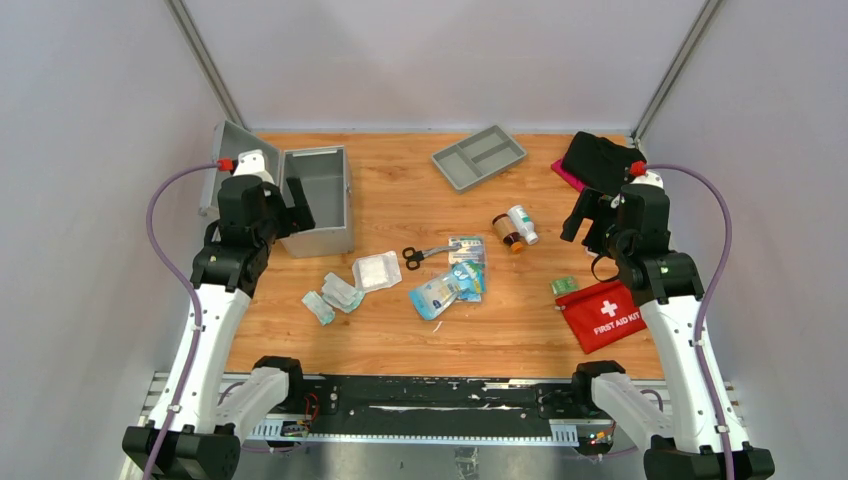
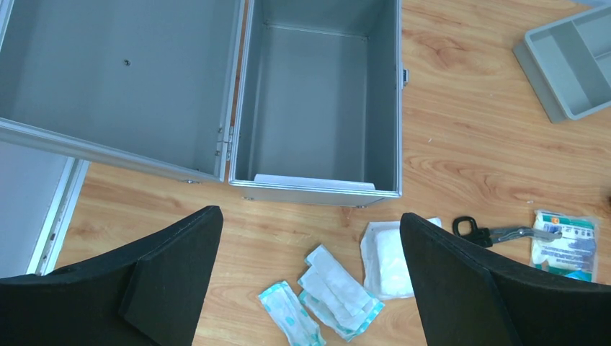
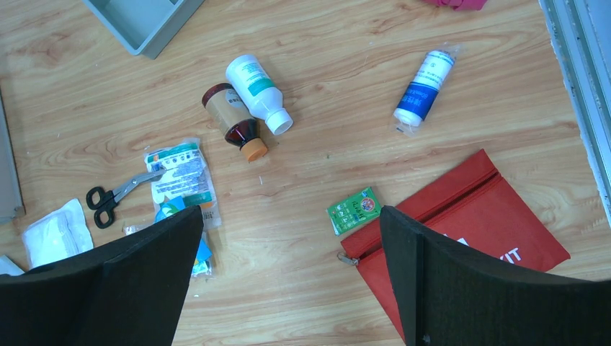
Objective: Organize the medicine kit
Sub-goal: Pick up the medicine pouch from the center of the board.
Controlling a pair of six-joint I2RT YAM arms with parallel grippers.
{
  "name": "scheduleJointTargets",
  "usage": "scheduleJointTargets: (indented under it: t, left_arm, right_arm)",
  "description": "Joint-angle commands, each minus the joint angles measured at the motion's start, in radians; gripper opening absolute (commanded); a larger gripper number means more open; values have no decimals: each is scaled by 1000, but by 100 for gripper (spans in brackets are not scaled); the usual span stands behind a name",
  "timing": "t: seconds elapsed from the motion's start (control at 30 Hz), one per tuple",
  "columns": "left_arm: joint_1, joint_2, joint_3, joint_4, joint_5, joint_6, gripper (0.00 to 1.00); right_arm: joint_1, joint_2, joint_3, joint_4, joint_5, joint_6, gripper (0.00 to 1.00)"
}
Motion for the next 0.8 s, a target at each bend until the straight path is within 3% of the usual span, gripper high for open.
scheduleJointTargets:
  t: [0.0, 0.43, 0.63, 0.77]
  left_arm:
    - [12, -16, -17, 18, 9, 3, 100]
    - [35, -17, -24, 26, 51, -2, 100]
    - [40, -17, -26, 30, 59, -14, 100]
    - [50, -14, -28, 33, 68, -17, 100]
  right_arm:
    - [-15, -6, -13, -27, 14, -6, 97]
    - [-15, -1, -20, -43, 6, -27, 96]
    - [-15, 48, -21, -62, -77, -59, 95]
    - [-15, 115, -3, -80, -215, -93, 93]
